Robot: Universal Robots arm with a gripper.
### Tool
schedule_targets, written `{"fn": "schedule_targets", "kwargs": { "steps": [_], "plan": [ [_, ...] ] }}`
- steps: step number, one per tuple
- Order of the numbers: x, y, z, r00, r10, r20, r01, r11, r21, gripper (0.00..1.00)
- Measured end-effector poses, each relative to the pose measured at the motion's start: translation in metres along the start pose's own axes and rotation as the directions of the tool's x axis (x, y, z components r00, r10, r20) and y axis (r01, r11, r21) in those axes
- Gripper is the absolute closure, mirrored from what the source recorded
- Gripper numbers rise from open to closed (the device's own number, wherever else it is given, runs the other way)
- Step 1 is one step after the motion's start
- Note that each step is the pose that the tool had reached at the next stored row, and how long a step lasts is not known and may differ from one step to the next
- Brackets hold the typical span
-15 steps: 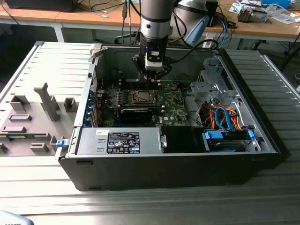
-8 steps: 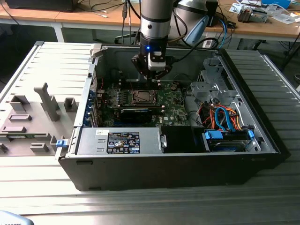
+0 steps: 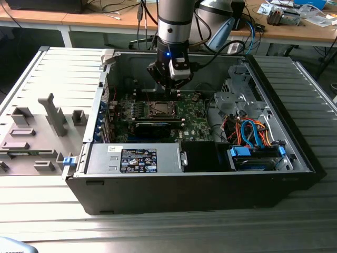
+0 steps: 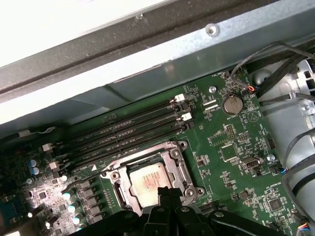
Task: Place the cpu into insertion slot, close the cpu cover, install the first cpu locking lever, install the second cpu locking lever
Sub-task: 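Install the first cpu locking lever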
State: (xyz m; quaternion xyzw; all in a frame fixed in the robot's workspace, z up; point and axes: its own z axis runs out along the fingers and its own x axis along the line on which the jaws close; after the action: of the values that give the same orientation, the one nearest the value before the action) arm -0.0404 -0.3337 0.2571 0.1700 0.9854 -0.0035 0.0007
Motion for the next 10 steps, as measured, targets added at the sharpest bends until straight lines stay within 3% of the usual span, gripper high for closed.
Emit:
{"fn": "schedule_targets", "kwargs": {
  "steps": [10],
  "plan": [
    [0.0, 0.0, 0.0, 0.9992, -0.04, 0.0003, 0.04, 0.9992, -0.0001, 0.89]
  ]
}}
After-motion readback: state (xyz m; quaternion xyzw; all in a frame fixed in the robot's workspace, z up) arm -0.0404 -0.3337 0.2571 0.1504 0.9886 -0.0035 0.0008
